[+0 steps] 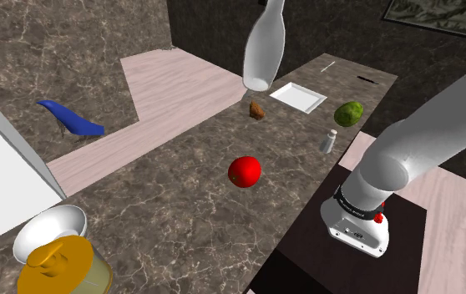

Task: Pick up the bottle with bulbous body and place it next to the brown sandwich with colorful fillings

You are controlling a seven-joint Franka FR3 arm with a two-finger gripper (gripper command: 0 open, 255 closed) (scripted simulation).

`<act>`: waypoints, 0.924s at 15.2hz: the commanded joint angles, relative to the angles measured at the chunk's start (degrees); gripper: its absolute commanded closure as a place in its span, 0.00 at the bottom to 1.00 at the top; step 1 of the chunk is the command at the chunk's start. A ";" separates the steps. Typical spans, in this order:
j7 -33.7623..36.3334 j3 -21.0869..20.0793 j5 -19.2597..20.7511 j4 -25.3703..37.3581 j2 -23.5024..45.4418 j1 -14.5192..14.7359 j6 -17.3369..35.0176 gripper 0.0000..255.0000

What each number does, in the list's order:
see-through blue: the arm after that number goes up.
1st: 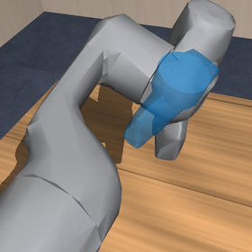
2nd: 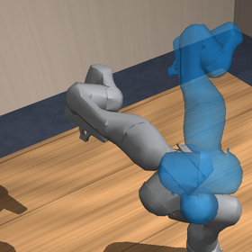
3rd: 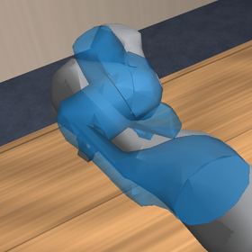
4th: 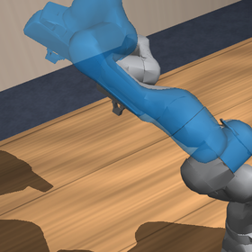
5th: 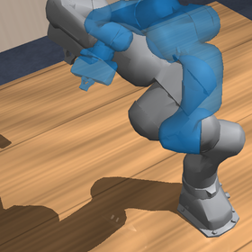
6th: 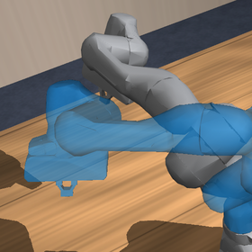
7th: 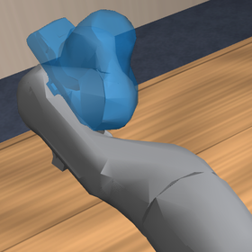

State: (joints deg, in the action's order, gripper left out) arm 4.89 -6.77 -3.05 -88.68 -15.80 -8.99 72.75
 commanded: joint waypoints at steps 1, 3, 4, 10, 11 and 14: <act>-3.31 2.09 0.55 -0.45 -0.42 -1.02 -0.06 1.00; -6.34 4.08 1.15 -0.31 -0.26 -1.97 -0.13 1.00; -7.86 5.06 1.45 -0.14 -0.08 -2.45 -0.17 1.00; -16.91 10.88 3.01 2.43 2.36 -5.41 -0.42 1.00; -18.42 11.83 3.20 3.12 3.00 -5.92 -0.48 1.00; -22.97 14.69 3.58 5.68 5.34 -7.50 -0.73 1.00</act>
State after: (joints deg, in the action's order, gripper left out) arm -16.26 6.84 0.38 -84.03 -11.38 -15.90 72.13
